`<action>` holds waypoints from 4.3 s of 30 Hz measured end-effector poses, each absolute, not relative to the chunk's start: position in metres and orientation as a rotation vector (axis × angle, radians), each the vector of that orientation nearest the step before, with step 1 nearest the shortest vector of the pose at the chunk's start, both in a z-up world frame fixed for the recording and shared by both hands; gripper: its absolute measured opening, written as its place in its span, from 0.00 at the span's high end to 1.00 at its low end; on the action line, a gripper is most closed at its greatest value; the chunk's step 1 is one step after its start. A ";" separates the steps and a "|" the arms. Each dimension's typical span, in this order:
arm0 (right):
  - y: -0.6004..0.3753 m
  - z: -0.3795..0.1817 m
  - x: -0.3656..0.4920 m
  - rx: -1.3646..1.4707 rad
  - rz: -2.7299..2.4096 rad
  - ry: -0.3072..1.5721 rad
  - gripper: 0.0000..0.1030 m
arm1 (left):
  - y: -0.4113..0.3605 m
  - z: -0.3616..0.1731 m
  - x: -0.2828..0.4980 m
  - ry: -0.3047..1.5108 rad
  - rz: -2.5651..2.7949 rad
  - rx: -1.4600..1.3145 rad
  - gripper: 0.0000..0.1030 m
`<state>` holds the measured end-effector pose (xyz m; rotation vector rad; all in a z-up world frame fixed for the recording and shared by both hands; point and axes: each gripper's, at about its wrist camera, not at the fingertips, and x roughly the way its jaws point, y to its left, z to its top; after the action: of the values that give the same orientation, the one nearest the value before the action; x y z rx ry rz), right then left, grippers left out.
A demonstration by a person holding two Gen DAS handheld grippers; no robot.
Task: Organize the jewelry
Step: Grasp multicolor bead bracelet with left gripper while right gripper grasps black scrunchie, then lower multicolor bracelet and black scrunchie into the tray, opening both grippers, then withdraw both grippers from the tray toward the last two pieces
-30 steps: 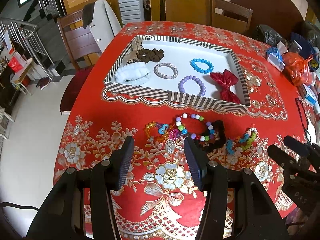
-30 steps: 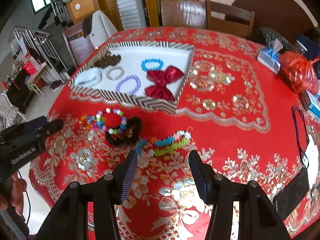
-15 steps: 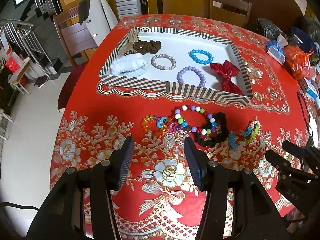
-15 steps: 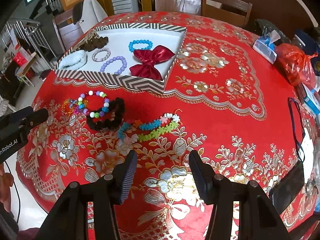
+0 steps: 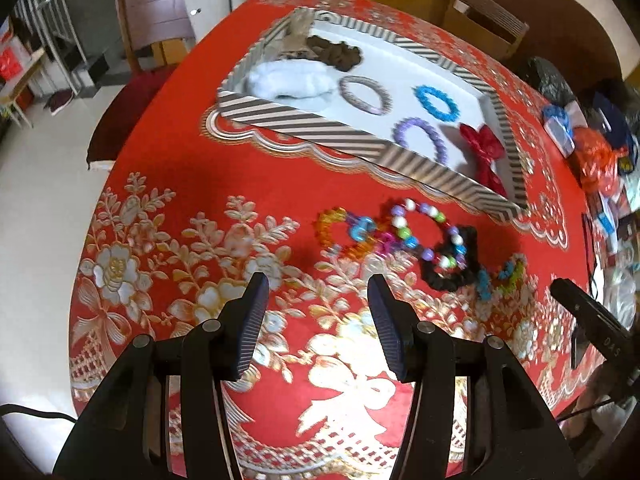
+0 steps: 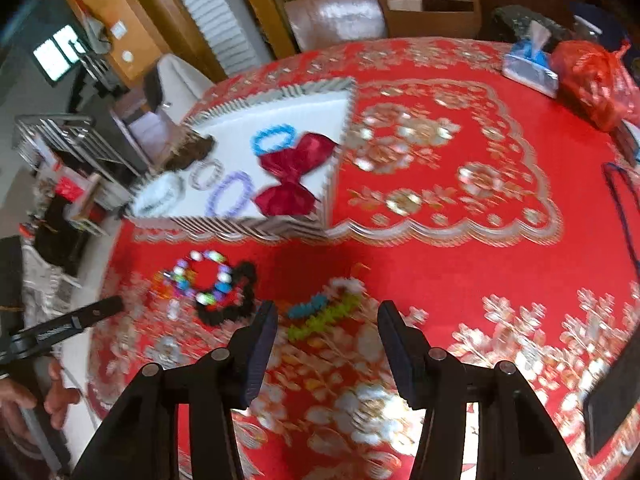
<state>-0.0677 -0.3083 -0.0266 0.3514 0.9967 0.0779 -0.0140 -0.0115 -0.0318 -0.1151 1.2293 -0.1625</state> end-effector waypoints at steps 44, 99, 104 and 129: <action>-0.219 -0.056 0.015 0.068 0.271 1.068 0.95 | -0.041 -0.016 0.079 1.215 -0.431 -0.037 0.92; -0.243 -0.006 0.167 0.205 0.245 0.947 0.59 | -0.041 -0.041 0.137 1.210 -0.198 0.006 0.57; -0.238 0.004 0.124 0.195 0.231 0.929 0.59 | -0.038 -0.029 0.124 1.171 -0.151 0.029 0.56; -0.281 0.011 -0.056 0.221 0.071 0.925 0.58 | -0.062 0.004 0.006 1.070 -0.125 0.120 0.55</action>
<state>-0.0560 -0.2807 0.0114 0.2209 0.9249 0.0707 0.0056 -0.0625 0.0038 0.1202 1.0696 -0.1255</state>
